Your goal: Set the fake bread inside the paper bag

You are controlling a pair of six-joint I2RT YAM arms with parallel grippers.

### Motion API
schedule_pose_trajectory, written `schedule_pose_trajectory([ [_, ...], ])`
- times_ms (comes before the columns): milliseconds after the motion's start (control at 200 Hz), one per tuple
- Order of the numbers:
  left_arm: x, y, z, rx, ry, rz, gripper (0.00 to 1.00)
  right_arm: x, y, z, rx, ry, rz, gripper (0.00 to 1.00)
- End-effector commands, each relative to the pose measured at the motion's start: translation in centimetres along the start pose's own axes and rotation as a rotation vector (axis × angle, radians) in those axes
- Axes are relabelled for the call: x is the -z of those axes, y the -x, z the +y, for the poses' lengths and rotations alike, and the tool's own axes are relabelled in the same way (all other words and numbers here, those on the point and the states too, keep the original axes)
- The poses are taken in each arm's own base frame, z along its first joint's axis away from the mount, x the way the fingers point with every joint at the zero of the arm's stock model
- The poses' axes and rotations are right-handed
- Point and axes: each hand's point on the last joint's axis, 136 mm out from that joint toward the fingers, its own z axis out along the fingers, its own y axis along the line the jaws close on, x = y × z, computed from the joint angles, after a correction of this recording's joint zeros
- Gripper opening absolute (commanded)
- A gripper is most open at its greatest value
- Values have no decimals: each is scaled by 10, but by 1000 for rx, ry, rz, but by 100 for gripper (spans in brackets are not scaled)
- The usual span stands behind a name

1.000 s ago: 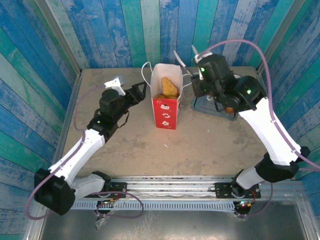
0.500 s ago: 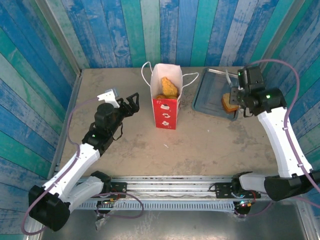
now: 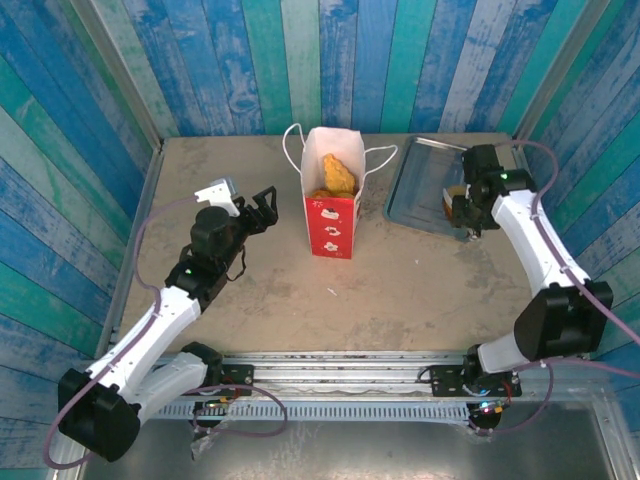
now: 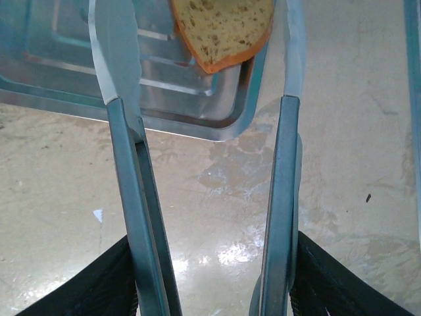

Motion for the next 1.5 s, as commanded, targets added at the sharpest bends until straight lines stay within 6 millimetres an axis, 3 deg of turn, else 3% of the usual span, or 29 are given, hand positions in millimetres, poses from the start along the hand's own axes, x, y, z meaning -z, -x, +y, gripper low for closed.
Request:
schedule_pose_trajectory([
  [0,-1,3,-1,-23,7,-7,94,-9,8,-10,13,-42,5,58],
  [336,0,5,2,-34,28,-12,94,-35,14,-13,15,-20,68,60],
  [1032,-3,4,2,-41,34,3,94,-59,23,-10,51,-10,114,63],
  [1492,-4,4,2,-38,38,8,94,-75,16,-11,65,-2,165,59],
])
